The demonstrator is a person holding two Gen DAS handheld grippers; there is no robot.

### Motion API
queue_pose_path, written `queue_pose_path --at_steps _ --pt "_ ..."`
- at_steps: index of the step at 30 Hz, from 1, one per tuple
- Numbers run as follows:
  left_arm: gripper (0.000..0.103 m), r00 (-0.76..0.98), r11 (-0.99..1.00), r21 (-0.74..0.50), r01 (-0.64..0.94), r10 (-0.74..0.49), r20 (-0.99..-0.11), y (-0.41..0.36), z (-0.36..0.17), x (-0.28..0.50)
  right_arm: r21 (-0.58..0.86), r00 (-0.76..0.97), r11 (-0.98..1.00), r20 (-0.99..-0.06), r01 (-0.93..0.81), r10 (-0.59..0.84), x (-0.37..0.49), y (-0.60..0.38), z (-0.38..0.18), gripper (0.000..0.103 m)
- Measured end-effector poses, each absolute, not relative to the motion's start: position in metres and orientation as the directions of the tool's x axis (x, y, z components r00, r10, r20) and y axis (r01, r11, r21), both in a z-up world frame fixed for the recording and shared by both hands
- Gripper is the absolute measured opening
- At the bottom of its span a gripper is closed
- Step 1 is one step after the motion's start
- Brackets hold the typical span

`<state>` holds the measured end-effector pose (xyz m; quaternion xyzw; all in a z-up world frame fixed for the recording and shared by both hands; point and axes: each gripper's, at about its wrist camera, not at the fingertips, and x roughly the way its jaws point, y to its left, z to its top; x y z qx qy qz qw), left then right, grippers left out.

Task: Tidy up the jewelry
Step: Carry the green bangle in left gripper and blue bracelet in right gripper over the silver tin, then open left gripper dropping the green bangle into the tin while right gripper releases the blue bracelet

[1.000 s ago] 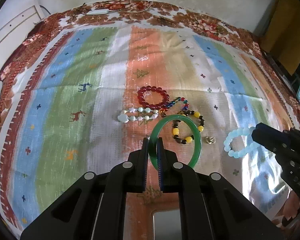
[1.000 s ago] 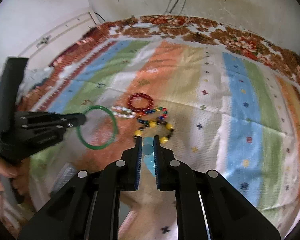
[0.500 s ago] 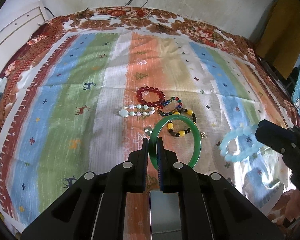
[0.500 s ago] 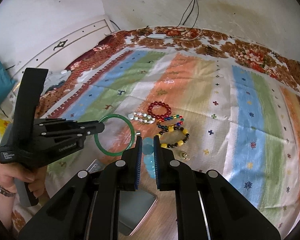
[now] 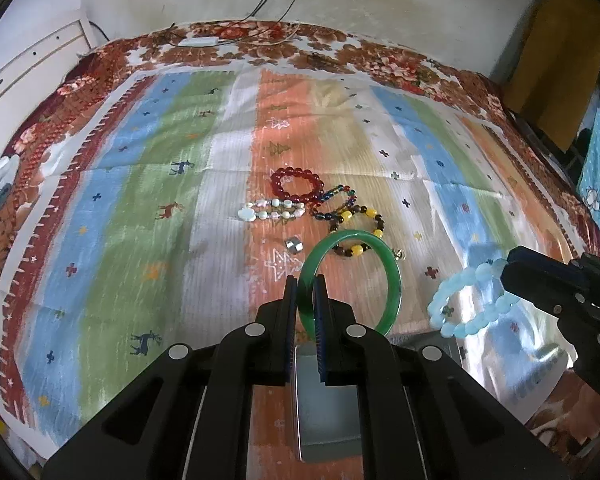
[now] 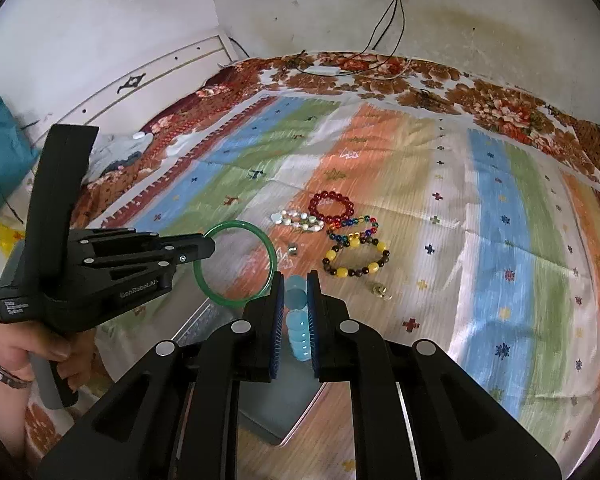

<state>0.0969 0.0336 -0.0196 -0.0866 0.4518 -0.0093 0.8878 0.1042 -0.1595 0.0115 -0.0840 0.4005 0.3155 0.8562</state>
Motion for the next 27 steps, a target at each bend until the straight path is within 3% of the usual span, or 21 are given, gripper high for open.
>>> queue_pose_path --at_steps 24,27 --pt "0.01 0.6 0.995 -0.104 0.009 -0.088 -0.795 0.011 -0.024 0.045 0.137 0.433 0.755 -0.747 -0.641 0.504 0.064 -0.161 0.003 0.012" --pt "0.018 0.572 0.994 -0.11 0.022 -0.102 -0.814 0.009 -0.029 0.049 0.157 0.42 0.761 -0.755 -0.629 0.503 0.067 -0.163 -0.003 0.013"
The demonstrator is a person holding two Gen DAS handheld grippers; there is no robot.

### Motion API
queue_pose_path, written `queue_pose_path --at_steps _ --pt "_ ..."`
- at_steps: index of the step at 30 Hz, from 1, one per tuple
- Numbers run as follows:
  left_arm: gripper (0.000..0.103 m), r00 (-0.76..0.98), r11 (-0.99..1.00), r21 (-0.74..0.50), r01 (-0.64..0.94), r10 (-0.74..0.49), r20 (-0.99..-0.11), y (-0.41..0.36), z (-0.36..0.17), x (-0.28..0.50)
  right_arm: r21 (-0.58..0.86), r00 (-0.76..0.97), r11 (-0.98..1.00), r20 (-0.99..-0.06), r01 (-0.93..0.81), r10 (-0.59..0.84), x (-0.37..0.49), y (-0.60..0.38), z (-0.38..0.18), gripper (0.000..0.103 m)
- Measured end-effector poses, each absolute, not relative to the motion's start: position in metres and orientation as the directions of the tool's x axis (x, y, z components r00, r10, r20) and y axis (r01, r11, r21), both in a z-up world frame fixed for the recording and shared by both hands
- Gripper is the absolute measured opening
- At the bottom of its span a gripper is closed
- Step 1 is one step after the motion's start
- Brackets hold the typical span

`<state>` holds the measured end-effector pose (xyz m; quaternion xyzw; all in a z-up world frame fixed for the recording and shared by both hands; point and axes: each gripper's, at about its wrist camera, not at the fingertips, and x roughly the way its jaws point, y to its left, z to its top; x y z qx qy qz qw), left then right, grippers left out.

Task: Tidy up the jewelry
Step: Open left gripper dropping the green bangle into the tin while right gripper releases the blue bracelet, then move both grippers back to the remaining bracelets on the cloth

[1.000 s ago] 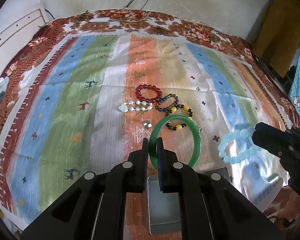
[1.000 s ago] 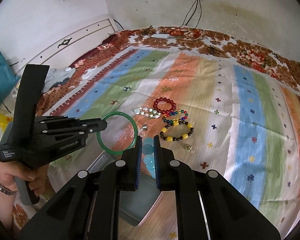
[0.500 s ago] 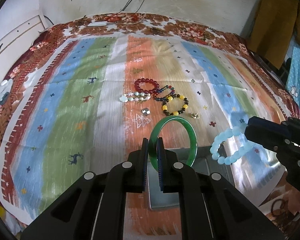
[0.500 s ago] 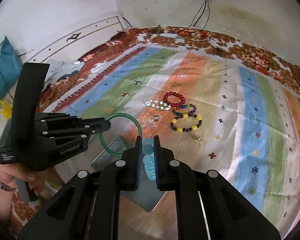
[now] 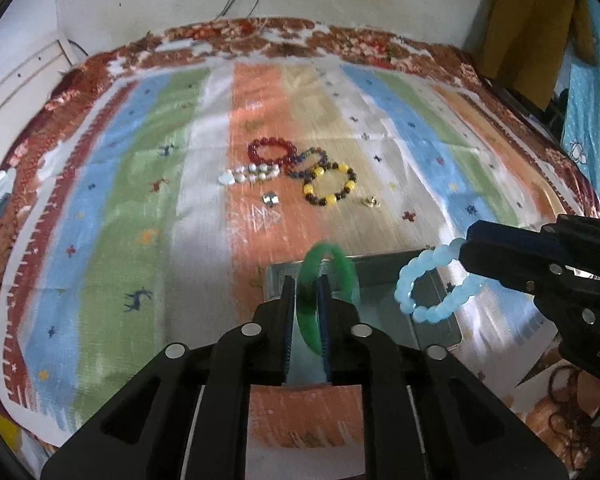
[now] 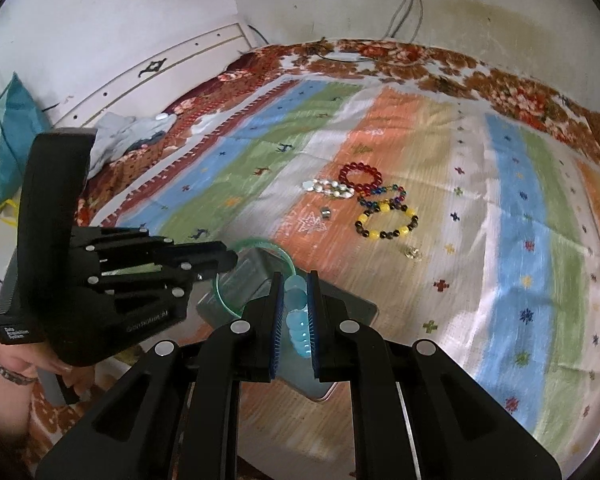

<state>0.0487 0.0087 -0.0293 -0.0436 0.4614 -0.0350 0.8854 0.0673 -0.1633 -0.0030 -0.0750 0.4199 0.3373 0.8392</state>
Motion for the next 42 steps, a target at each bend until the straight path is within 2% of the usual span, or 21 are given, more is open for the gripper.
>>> queue_pose_path --at_steps 1,2,4,9,18,35,38,42 --pt "0.027 0.577 0.996 -0.094 -0.004 -0.074 -0.813 0.012 -0.029 0.049 0.157 0.423 0.768 -0.758 -0.62 0.497 0.069 -0.165 -0.005 0.013" --pt "0.03 0.583 0.994 -0.108 -0.027 -0.072 -0.81 0.017 -0.028 0.05 0.159 0.426 0.774 -0.758 -0.613 0.494 0.071 -0.166 -0.005 0.015" --pt "0.033 0.583 0.988 -0.146 -0.051 -0.089 -0.807 0.025 -0.027 0.05 0.167 0.433 0.784 -0.756 -0.598 0.491 0.074 -0.171 -0.005 0.031" --pt "0.038 0.577 0.986 -0.147 -0.081 -0.074 -0.813 0.031 -0.029 0.053 0.154 0.451 0.804 -0.759 -0.575 0.469 0.083 -0.176 -0.008 0.042" --pt "0.048 0.561 0.99 -0.086 -0.115 -0.007 -0.828 0.039 -0.033 0.07 0.126 0.462 0.837 -0.785 -0.532 0.412 0.106 -0.185 -0.022 0.05" --pt "0.054 0.494 0.984 -0.078 -0.163 0.012 -0.869 0.062 -0.048 0.129 0.158 0.424 0.862 -0.819 -0.482 0.387 0.164 -0.184 -0.038 0.051" --pt "0.054 0.49 0.984 -0.073 -0.162 0.016 -0.872 0.063 -0.05 0.135 0.126 0.441 0.866 -0.82 -0.484 0.365 0.17 -0.181 -0.039 0.051" --pt "0.054 0.489 0.983 -0.073 -0.17 0.02 -0.872 0.065 -0.051 0.145 0.121 0.448 0.876 -0.821 -0.467 0.353 0.182 -0.179 -0.042 0.055"
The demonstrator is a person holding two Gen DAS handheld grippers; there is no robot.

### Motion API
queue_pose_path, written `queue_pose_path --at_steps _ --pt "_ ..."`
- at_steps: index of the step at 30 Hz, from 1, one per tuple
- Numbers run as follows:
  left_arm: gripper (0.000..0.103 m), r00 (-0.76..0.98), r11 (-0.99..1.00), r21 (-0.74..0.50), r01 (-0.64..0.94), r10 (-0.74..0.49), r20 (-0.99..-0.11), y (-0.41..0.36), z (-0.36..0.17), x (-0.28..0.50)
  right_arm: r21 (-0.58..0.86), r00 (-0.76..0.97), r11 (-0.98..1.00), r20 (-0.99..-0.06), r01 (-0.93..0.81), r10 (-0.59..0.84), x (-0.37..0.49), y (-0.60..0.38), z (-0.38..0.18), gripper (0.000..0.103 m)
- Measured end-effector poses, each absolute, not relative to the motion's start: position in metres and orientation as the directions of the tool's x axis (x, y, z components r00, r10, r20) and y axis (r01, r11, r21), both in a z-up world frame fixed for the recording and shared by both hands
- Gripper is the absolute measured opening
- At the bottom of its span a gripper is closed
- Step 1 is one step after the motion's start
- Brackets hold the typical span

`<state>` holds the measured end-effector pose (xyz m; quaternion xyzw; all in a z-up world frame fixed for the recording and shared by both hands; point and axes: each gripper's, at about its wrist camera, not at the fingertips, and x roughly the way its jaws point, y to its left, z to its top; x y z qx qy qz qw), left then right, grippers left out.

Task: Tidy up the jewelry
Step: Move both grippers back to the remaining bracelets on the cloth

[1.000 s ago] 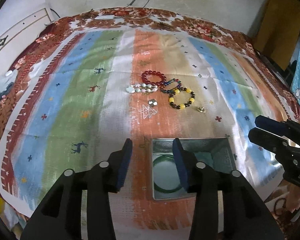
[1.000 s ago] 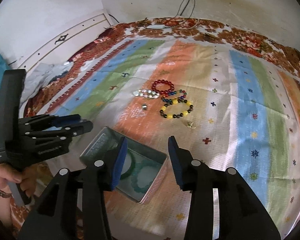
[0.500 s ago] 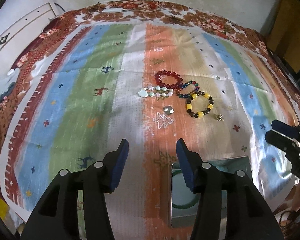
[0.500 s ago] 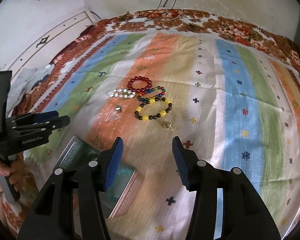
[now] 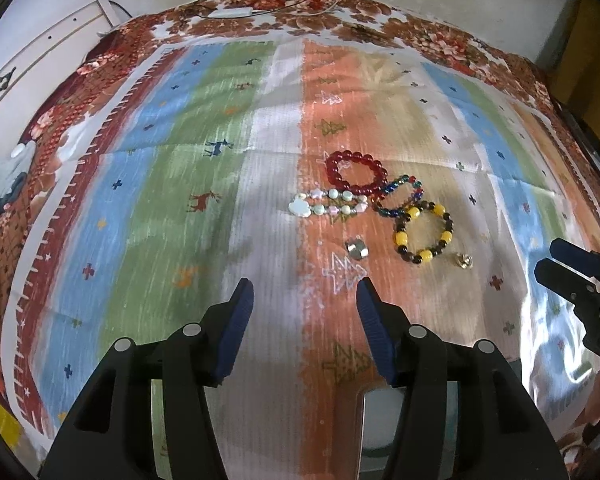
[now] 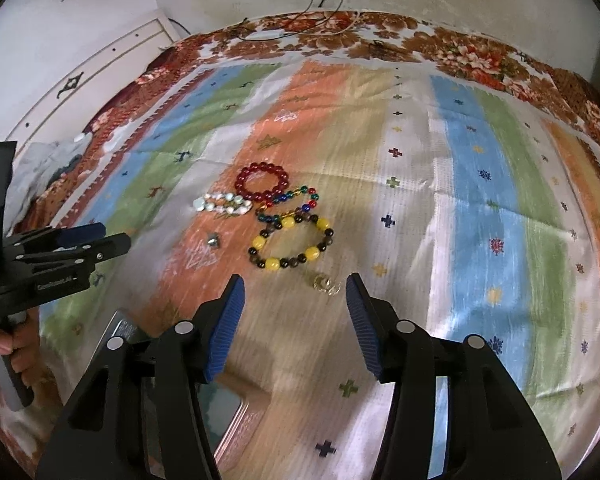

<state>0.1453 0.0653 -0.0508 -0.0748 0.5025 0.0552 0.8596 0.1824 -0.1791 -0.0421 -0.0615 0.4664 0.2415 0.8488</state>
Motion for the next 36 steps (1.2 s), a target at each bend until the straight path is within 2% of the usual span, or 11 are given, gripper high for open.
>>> queue_pose_path --at_steps 18,36 --pt "0.059 0.487 0.968 -0.117 -0.224 0.007 -0.874 0.082 -0.058 0.186 0.125 0.416 0.891 -0.85 -0.436 0.323 0.219 -0.173 -0.063 0.056" --pt "0.059 0.393 0.961 -0.114 -0.253 -0.005 -0.92 0.095 -0.093 0.23 0.124 0.382 0.903 -0.876 -0.412 0.294 0.25 -0.164 -0.088 0.056"
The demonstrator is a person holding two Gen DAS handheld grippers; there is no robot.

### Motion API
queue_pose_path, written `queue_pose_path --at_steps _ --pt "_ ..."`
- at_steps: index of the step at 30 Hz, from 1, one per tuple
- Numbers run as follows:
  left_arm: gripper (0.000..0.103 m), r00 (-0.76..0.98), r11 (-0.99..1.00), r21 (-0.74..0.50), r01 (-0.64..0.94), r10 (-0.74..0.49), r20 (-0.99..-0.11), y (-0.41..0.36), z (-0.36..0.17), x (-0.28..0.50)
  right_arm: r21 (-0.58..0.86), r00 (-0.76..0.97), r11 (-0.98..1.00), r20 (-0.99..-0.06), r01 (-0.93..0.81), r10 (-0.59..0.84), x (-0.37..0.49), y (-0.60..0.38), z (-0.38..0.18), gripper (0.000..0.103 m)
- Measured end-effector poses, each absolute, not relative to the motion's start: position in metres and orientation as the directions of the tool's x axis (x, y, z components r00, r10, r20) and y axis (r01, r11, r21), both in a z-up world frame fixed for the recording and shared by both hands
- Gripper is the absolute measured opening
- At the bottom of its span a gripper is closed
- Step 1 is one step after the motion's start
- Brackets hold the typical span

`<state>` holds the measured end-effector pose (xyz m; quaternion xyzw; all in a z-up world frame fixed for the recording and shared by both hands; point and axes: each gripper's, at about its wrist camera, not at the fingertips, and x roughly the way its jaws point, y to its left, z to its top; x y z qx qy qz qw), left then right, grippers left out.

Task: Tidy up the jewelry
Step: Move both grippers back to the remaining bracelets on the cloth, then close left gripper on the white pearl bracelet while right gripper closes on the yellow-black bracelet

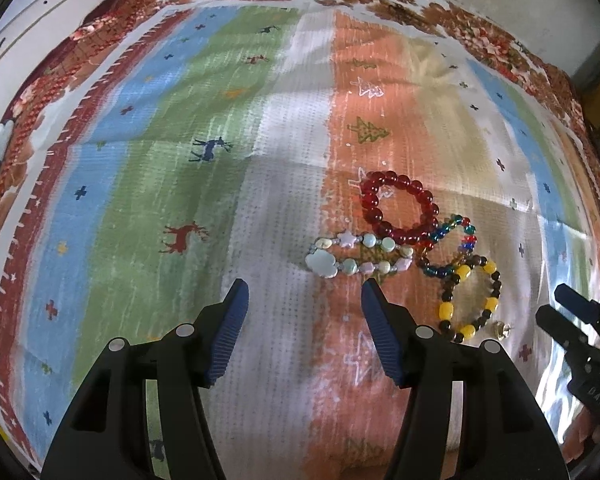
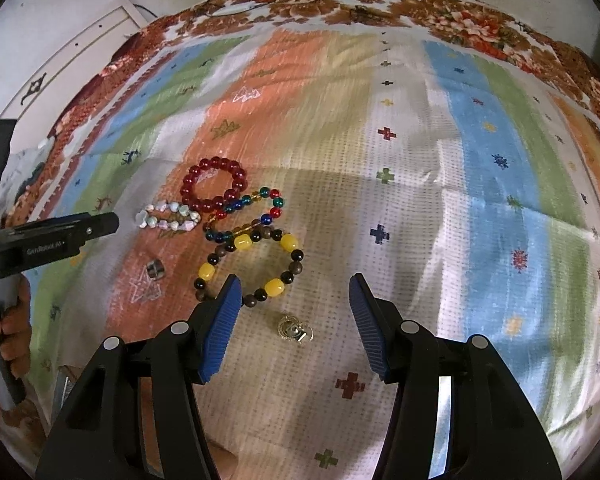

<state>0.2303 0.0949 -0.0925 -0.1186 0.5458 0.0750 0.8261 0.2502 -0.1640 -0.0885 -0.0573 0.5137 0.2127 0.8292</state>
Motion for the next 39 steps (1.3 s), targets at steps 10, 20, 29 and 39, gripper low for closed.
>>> queue_pose_path --at_steps 10,20,29,39 --pt "0.059 0.362 0.961 -0.107 -0.254 -0.009 -0.932 0.095 -0.107 0.249 0.111 0.354 0.903 -0.895 -0.415 0.272 0.264 -0.158 -0.105 0.056" --pt "0.059 0.341 0.965 -0.088 -0.246 0.001 -0.94 0.095 -0.118 0.264 0.095 0.331 0.899 -0.909 -0.428 0.254 0.275 -0.149 -0.119 0.056" --pt "0.061 0.321 0.971 -0.053 -0.232 0.025 -0.947 0.095 -0.129 0.275 0.078 0.312 0.899 -0.922 -0.431 0.23 0.286 -0.143 -0.134 0.056" --pt "0.062 0.305 0.982 -0.016 -0.186 0.042 -0.951 0.083 -0.135 0.276 0.051 0.317 0.892 -0.925 -0.448 0.212 0.286 -0.139 -0.14 0.056"
